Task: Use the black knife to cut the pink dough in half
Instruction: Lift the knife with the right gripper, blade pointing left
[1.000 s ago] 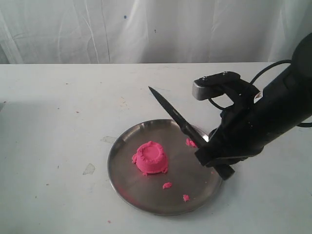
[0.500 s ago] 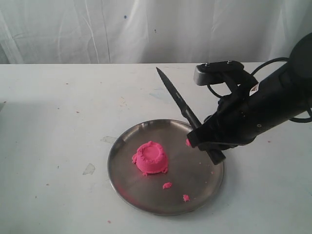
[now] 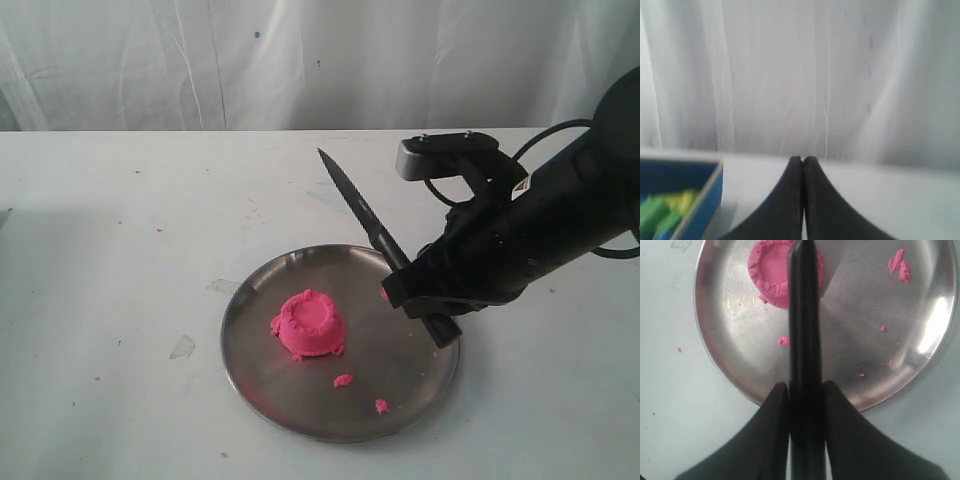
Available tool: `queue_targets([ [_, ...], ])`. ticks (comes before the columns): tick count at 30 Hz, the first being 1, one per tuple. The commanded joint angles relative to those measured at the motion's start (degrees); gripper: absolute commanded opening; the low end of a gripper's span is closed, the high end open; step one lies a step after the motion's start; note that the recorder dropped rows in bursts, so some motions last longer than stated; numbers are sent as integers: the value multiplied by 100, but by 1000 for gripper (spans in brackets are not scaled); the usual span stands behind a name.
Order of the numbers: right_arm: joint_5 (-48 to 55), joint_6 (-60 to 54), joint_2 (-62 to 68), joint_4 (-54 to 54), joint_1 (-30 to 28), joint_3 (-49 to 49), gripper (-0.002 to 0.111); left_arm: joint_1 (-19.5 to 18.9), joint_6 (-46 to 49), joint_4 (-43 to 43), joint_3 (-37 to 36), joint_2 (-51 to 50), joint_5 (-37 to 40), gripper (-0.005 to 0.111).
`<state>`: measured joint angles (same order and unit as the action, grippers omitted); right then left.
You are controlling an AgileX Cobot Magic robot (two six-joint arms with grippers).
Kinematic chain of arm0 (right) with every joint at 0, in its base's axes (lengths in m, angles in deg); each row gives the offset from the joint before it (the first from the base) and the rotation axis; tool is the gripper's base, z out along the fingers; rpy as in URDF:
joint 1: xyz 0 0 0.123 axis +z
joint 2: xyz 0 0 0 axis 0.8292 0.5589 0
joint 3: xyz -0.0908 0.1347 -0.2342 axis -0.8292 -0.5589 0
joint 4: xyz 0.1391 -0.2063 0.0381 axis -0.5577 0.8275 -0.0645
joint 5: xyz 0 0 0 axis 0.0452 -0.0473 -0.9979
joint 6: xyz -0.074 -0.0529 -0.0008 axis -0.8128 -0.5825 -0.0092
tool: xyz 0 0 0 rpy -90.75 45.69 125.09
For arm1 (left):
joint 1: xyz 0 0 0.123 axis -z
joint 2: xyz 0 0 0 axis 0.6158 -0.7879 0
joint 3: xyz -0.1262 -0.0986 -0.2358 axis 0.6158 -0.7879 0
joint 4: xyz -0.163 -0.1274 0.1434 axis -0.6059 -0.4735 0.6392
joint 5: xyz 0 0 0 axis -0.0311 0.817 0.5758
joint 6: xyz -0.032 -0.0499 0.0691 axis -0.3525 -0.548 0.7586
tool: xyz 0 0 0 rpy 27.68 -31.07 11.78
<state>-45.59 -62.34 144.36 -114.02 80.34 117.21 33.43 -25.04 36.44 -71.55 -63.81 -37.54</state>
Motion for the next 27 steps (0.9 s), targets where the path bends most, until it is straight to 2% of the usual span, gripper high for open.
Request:
queue_targets([
  [1,-60,17,-2,-133,-33,38,0,12,-1773,-26,-11,21,-2681,0],
  [3,-72,17,-2,-130,-33,38,0,12,-2202,-27,189,21,-2882,0],
  [7,-141,17,-2,-130,-33,38,0,12,-2415,-27,959,21,-2246,0],
  [10,-222,17,-2,-157,-33,38,0,12,-2736,70,1763,-246,-2153,0],
  [12,-302,17,-2,-229,-33,38,0,12,-2632,368,2245,-518,-1990,0],
  [14,-344,17,-2,-368,-33,38,0,12,-1920,1080,2724,-1027,-1479,0],
  [16,-371,17,-2,-500,-33,38,0,12,-1356,1908,3059,-1836,-783,0],
  [19,-371,5,-2,-581,-33,38,0,12,-1267,2592,3204,-3200,-100,0],
  [24,-307,-45,-2,-510,-33,38,0,12,-1278,2665,3180,-5784,-6,0],
  [27,-195,-45,-2,-283,-33,38,0,12,-1868,2665,3201,-7065,-3,0],
])
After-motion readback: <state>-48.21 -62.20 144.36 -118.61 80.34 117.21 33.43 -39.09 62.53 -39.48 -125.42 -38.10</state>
